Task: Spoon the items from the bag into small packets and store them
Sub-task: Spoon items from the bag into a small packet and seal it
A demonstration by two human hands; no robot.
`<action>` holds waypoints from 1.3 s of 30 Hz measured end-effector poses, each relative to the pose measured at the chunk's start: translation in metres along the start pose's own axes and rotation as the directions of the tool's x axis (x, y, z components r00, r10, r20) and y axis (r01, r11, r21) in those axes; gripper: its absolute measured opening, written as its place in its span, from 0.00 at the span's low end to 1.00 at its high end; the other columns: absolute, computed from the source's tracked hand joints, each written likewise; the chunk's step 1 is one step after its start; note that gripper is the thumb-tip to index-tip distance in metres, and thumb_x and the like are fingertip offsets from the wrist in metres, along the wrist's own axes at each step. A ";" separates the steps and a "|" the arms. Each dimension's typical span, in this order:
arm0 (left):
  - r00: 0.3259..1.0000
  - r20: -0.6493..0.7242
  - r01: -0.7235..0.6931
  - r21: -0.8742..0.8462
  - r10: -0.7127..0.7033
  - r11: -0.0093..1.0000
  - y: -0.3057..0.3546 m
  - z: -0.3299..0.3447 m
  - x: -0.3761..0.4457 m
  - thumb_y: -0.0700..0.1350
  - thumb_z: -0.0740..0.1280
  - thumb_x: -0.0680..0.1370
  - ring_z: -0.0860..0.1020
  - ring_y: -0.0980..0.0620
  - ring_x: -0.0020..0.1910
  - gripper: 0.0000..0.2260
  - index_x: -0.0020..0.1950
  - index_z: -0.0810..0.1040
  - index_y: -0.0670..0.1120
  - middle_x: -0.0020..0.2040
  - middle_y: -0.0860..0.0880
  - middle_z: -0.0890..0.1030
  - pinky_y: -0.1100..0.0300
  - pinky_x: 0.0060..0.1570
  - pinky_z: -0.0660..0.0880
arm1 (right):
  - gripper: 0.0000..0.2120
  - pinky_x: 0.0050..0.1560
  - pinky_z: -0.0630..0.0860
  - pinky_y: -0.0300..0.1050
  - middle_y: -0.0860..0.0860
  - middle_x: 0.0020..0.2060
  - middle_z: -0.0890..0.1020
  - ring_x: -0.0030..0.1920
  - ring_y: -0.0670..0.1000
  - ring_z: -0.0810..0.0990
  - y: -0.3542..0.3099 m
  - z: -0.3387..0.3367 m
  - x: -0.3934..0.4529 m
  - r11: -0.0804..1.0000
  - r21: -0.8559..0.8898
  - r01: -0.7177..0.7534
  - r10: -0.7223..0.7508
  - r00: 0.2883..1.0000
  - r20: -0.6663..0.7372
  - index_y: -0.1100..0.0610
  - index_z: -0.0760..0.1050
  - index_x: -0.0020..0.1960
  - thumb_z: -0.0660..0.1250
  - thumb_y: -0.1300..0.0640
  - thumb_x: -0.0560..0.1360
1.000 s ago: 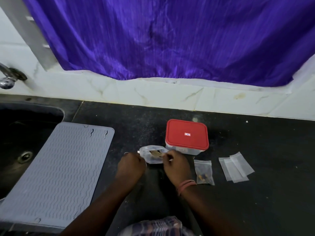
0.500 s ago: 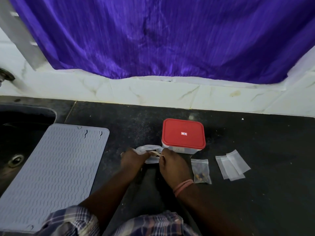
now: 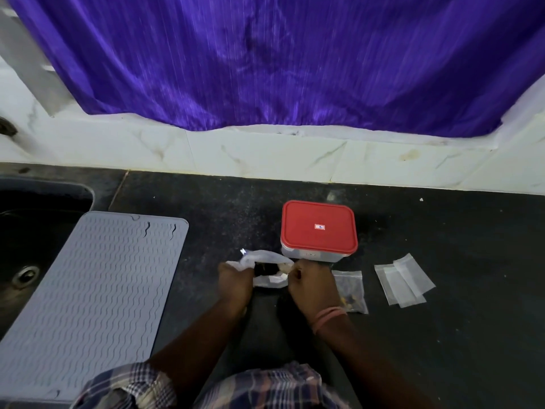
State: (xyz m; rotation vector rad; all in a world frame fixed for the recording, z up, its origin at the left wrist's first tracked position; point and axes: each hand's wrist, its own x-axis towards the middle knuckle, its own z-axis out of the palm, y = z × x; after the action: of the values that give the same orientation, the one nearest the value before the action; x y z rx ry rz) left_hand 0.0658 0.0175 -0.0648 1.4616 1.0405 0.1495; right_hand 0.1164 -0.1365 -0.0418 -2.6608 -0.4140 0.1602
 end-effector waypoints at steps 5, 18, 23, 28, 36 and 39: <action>0.987 0.160 0.029 -0.054 -0.020 0.998 0.001 0.001 0.001 0.29 0.69 0.70 0.81 0.46 0.37 0.08 0.42 0.73 0.39 0.39 0.38 0.79 0.48 0.37 0.79 | 0.10 0.43 0.81 0.47 0.51 0.32 0.85 0.35 0.50 0.84 0.002 -0.001 0.005 0.838 0.434 -0.331 0.300 0.943 0.142 0.55 0.84 0.38 0.64 0.57 0.71; 0.986 0.159 0.042 0.086 -0.056 0.995 0.006 0.000 0.011 0.31 0.70 0.72 0.80 0.45 0.52 0.17 0.55 0.69 0.44 0.52 0.42 0.78 0.46 0.53 0.79 | 0.12 0.34 0.79 0.47 0.56 0.30 0.84 0.29 0.52 0.79 0.005 0.007 -0.006 0.396 0.718 -0.572 0.518 0.785 0.339 0.58 0.84 0.42 0.63 0.66 0.76; 0.978 0.192 0.065 0.092 -0.082 0.994 0.005 -0.006 0.012 0.34 0.73 0.70 0.82 0.42 0.44 0.18 0.55 0.71 0.42 0.49 0.36 0.81 0.50 0.39 0.80 | 0.10 0.29 0.77 0.43 0.60 0.33 0.84 0.28 0.52 0.79 0.013 0.004 -0.003 0.227 0.740 -0.633 0.576 0.700 0.422 0.64 0.83 0.45 0.63 0.68 0.75; 0.966 0.252 0.042 0.089 -0.063 0.995 0.003 -0.011 0.016 0.42 0.75 0.66 0.82 0.43 0.35 0.25 0.58 0.73 0.33 0.43 0.32 0.82 0.53 0.32 0.78 | 0.09 0.30 0.78 0.44 0.57 0.31 0.84 0.28 0.51 0.79 0.012 0.003 -0.003 0.296 0.750 -0.591 0.571 0.739 0.357 0.62 0.84 0.45 0.64 0.66 0.76; 0.973 0.230 -0.018 0.133 -0.013 0.991 -0.002 -0.010 0.011 0.33 0.74 0.69 0.81 0.43 0.49 0.19 0.55 0.72 0.40 0.50 0.38 0.80 0.44 0.49 0.80 | 0.07 0.48 0.81 0.47 0.44 0.38 0.84 0.41 0.44 0.82 0.006 0.008 -0.006 0.860 0.472 -0.194 0.239 0.970 -0.037 0.47 0.81 0.44 0.64 0.52 0.74; 0.968 0.250 -0.018 0.149 -0.020 0.989 -0.005 -0.010 0.017 0.36 0.75 0.65 0.83 0.39 0.47 0.20 0.55 0.74 0.38 0.50 0.35 0.81 0.43 0.39 0.82 | 0.10 0.48 0.82 0.50 0.42 0.37 0.84 0.40 0.45 0.83 0.004 0.007 -0.001 0.810 0.538 -0.233 0.281 0.960 -0.007 0.43 0.80 0.45 0.61 0.45 0.70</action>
State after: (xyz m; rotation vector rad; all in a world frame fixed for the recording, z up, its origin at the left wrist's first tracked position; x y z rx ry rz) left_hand 0.0672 0.0350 -0.0753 1.5695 0.8592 -0.1158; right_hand 0.1149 -0.1371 -0.0498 -2.1433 0.0325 0.2077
